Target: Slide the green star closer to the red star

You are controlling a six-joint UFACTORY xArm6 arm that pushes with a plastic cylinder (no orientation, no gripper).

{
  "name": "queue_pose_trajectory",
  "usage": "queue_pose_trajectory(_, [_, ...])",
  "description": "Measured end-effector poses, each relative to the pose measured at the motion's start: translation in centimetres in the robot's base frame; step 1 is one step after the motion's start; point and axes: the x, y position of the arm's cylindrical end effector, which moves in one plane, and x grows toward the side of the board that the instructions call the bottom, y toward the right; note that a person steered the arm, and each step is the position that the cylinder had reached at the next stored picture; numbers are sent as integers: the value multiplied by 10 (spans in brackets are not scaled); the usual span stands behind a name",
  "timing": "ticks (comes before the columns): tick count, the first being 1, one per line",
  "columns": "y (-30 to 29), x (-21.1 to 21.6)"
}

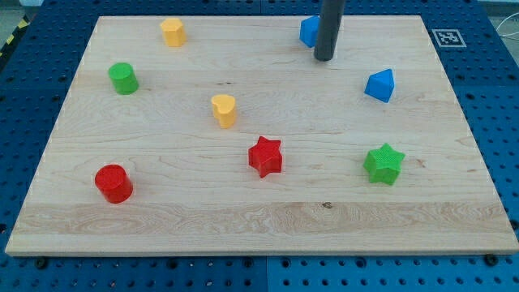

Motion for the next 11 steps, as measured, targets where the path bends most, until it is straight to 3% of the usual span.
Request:
queue_pose_trajectory(4, [73, 143])
queue_pose_trajectory(6, [115, 193])
queue_pose_trajectory(8, [81, 209])
queue_pose_trajectory(11, [-34, 209])
